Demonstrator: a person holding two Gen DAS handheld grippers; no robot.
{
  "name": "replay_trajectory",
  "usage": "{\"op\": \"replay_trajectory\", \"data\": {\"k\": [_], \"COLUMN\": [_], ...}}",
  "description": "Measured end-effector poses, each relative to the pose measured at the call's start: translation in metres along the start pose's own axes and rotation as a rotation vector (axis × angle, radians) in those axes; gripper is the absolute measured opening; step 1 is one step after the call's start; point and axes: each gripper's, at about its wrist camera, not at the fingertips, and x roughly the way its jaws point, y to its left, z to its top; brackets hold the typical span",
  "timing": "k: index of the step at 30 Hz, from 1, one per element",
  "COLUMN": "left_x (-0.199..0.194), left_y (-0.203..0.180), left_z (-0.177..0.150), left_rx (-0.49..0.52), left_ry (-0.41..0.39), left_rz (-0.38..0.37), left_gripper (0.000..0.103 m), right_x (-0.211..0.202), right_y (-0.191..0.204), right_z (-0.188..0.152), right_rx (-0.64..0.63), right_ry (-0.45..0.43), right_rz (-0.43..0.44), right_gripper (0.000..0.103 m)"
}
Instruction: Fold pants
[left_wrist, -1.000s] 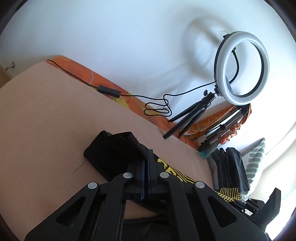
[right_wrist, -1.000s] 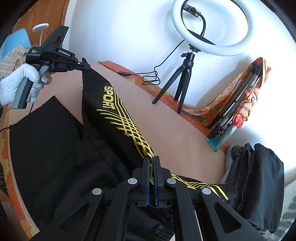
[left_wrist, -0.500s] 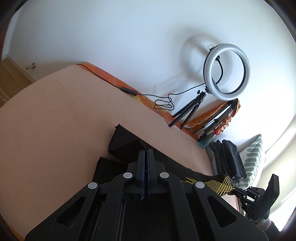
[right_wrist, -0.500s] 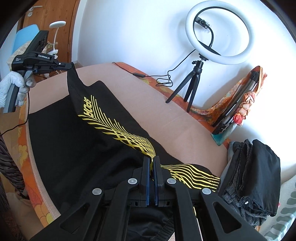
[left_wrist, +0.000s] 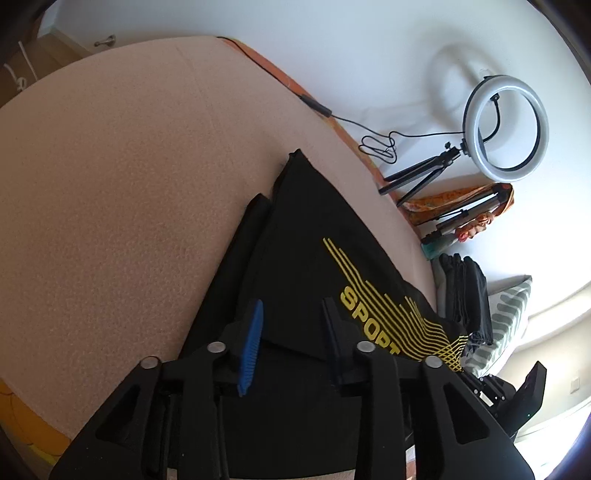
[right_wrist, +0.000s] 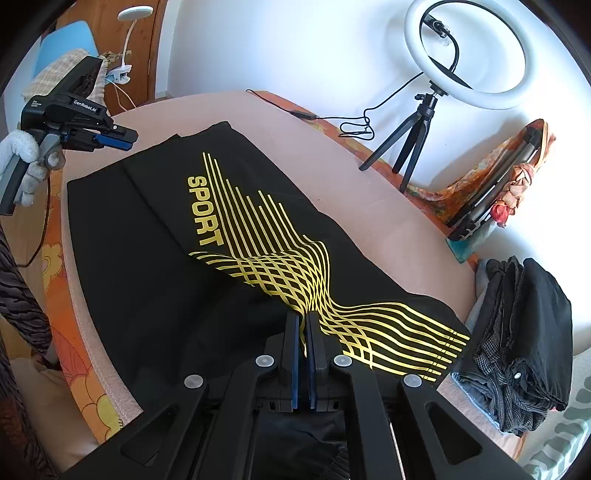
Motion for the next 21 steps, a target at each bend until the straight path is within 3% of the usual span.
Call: {"op": "replay_trajectory", "data": {"k": [2, 5, 9, 12, 15, 18, 21], "left_x": [0.003, 0.003, 0.004, 0.016, 0.024, 0.031, 0.032], "left_y": [0.011, 0.021, 0.016, 0.016, 0.008, 0.002, 0.003], "left_z": [-0.004, -0.007, -0.006, -0.001, 0.005, 0.010, 0.014], "left_rx": [-0.079, -0.148, -0.159, -0.188, -0.162, -0.124, -0.105], "left_ry": [0.039, 0.035, 0.029, 0.012, -0.014, -0.018, -0.034], "left_rz": [0.016, -0.023, -0.013, -0.060, -0.058, -0.052, -0.057], "left_gripper": [0.041, 0.041, 0.041, 0.041, 0.041, 0.034, 0.007], "right_x": [0.001, 0.003, 0.004, 0.007, 0.009, 0.012, 0.015], "right_y": [0.000, 0.001, 0.001, 0.002, 0.001, 0.003, 0.002], "right_z": [0.001, 0.002, 0.004, 0.007, 0.011, 0.011, 0.008], "right_rx": [0.007, 0.011, 0.010, 0.009, 0.021, 0.011, 0.016], "right_ry": [-0.001, -0.010, -0.014, -0.018, -0.029, -0.028, -0.022], "right_rz": [0.009, 0.008, 0.010, 0.012, 0.017, 0.012, 0.012], "right_gripper": [0.001, 0.001, 0.001, 0.001, 0.001, 0.001, 0.001]}}
